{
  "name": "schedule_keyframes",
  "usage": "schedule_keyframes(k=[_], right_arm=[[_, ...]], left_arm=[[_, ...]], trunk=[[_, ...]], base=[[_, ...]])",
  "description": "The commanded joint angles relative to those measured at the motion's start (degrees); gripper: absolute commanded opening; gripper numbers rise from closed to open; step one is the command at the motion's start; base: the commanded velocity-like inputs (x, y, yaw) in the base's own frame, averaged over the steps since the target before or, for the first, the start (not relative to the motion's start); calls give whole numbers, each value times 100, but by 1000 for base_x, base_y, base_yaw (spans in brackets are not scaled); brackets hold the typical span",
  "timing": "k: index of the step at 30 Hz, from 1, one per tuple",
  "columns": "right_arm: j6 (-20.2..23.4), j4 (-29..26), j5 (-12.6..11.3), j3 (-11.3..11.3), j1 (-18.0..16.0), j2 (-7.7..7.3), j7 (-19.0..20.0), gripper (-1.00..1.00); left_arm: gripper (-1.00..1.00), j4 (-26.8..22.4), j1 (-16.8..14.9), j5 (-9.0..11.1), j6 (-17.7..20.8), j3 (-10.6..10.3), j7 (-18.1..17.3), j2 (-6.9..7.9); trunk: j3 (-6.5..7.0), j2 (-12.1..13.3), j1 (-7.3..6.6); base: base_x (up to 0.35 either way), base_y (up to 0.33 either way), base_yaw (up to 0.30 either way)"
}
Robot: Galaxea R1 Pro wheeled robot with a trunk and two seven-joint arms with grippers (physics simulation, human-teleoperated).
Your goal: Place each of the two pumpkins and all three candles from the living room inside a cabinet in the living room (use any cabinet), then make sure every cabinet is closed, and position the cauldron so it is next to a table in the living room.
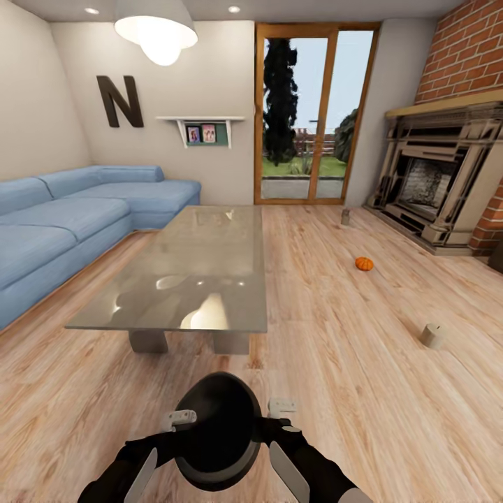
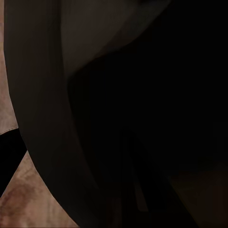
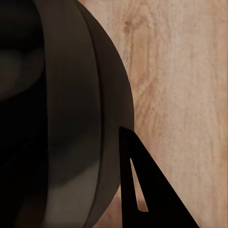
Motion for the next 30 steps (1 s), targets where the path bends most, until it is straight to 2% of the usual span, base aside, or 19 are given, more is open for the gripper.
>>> schedule_keyframes(k=[1,15,30], right_arm=[[27,-4,-8,14,-4,0,-55,-100],[27,-4,-9,12,-4,0,-55,-100],[27,-4,-5,12,-4,0,-55,-100]], left_arm=[[-100,-47,-5,85,32,-7,26,7],[-100,-54,-5,85,26,-3,21,7],[-100,-56,-5,85,28,-6,22,7]], trunk=[[-28,-5,0],[-338,-24,36],[-338,-24,36]], base=[[0,0,0],[0,0,0],[45,0,0]])
